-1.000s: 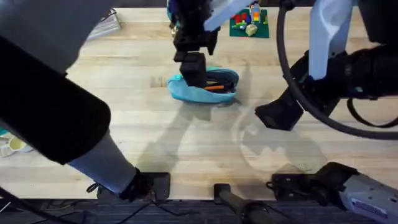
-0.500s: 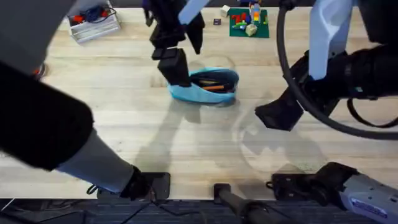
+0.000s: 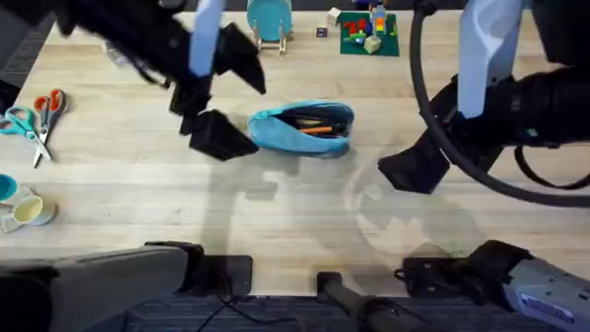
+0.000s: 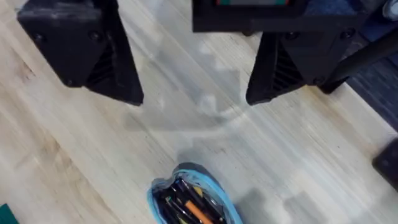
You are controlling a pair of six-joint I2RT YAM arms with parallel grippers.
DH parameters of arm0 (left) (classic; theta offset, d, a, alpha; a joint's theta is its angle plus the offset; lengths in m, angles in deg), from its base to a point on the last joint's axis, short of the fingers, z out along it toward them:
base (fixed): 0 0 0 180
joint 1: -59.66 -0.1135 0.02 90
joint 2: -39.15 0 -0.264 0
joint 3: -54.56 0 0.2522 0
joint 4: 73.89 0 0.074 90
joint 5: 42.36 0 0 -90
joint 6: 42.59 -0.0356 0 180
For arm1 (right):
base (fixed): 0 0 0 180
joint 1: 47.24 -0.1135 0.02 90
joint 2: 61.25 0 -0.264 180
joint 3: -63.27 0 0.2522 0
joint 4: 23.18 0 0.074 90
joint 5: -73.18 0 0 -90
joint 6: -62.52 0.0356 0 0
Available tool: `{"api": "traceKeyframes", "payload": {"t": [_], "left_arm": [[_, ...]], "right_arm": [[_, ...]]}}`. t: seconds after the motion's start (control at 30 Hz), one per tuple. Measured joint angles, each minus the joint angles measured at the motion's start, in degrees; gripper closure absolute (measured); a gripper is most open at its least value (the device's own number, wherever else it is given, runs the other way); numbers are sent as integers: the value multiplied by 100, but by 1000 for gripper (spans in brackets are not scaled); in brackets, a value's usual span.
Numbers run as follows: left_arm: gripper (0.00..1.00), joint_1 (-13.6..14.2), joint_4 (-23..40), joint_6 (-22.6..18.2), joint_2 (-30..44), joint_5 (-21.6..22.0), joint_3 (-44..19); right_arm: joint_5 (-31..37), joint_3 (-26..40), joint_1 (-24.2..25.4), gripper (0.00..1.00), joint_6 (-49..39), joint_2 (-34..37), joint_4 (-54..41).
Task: Unzip the bag, pick up the pens from the table one at a time and place them inside, then zip the bag closed.
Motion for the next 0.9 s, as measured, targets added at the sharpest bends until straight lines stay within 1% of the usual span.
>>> {"api": "traceKeyframes", "payload": {"t": [0.07,0.13,0.33,0.43,0.5,0.63,0.77,0.9], "left_arm": [[6,-280,3,-171,-63,-208,246],[6,-490,22,-325,-74,-343,398],[6,-971,24,-927,-74,-664,653],[6,-1404,31,-1399,-74,-954,759],[6,-1753,66,-1720,-74,-1124,852],[6,-2279,62,-2227,-74,-1272,1071],[6,-2678,-9,-2688,-74,-1359,1248],[6,-2951,-91,-3045,-22,-1545,1352]], "right_arm": [[0,0,0,5,1,0,0],[0,0,0,4,2,0,0],[0,0,0,4,0,0,0],[0,0,0,3,0,0,0],[0,0,0,4,2,0,0],[0,0,0,5,2,0,0],[0,0,0,4,2,0,0],[0,0,0,4,0,0,0]]}}
